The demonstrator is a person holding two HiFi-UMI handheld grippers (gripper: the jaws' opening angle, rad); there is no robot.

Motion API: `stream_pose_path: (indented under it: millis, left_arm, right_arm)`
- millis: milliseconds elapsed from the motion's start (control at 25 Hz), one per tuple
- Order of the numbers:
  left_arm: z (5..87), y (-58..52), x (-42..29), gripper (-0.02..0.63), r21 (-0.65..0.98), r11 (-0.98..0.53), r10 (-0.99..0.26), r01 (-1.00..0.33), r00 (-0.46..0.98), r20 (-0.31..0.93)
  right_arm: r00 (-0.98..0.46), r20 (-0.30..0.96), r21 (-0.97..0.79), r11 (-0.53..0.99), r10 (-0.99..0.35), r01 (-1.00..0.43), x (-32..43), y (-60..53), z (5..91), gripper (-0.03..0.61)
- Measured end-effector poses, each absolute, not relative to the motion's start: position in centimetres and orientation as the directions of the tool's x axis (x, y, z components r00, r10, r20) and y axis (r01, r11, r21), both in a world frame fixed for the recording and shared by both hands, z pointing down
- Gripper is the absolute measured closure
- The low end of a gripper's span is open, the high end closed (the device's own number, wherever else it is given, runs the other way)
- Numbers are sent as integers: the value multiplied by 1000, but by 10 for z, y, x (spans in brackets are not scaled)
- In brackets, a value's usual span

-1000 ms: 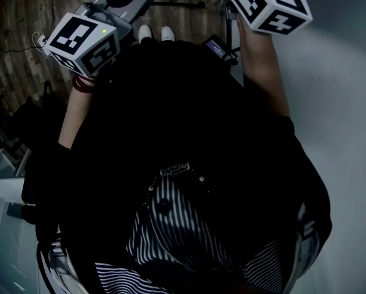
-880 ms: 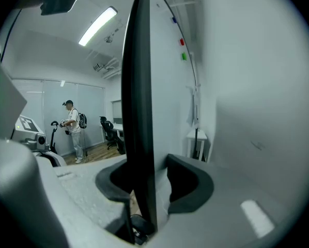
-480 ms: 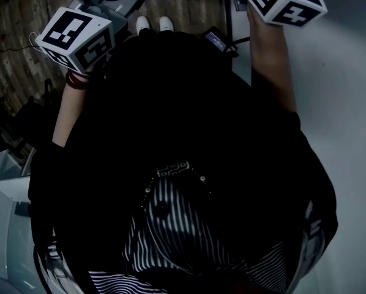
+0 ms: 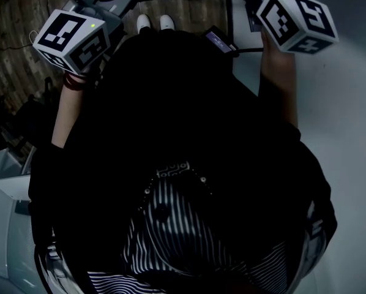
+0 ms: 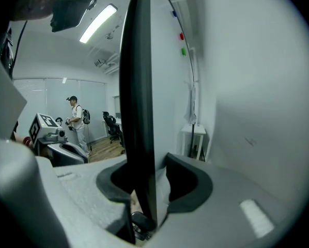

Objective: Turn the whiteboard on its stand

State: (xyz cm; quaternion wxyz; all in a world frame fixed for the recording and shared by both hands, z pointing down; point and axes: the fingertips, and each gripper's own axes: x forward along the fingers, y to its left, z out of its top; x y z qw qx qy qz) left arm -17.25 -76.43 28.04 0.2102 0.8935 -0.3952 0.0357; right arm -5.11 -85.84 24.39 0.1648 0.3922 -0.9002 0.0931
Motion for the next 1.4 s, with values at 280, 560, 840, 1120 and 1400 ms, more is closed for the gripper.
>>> stream_pose_path:
  millis: [280, 560, 840, 1120, 1400]
  left_arm:
    - [280, -767, -170, 611, 362, -602, -689, -712, 692, 217]
    - [281, -765, -165, 611, 361, -611, -683, -705, 699, 211]
    - [276, -764, -174, 611, 357, -596, -702, -719, 683, 204]
    - [277, -765, -175, 611, 354, -577, -720, -736, 663, 203]
    - [270, -773, -175, 611, 349, -594, -714, -725, 675, 186]
  right_arm:
    - [-619, 367, -46, 651, -694, -757, -44, -837, 238, 449]
    - [-616, 350, -42, 645, -705, -763, -49, -843, 238, 448]
    - [-625, 335, -40, 653, -705, -757, -72, -869, 232, 432]
    - [-616, 309, -42, 636, -725, -770, -86, -880, 232, 431]
    - [-636, 348, 37, 688, -689, -725, -115, -885, 241, 417]
